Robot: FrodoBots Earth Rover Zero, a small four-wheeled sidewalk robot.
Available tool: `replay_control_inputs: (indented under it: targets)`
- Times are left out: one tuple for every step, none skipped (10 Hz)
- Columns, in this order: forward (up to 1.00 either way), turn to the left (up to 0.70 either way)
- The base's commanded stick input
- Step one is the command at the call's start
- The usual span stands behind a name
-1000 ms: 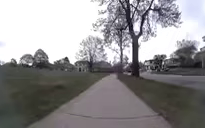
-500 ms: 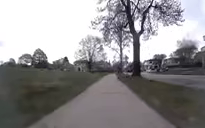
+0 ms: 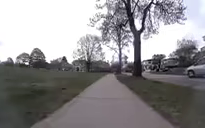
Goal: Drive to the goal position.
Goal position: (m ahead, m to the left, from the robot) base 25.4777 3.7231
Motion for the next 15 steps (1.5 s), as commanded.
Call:
replay_control_inputs:
  targets:
    - [1.00, 0.00]
    - [1.00, 0.00]
    - [1.00, 0.00]
    - [1.00, 0.00]
    - [1.00, 0.00]
    - [1.00, 0.00]
    - [1.00, 0.00]
    - [1.00, 0.00]
    - [1.00, 0.00]
    - [1.00, 0.00]
    - [1.00, 0.00]
    - [1.00, 0.00]
    - [1.00, 0.00]
    - [1.00, 0.00]
    - [1.00, 0.00]
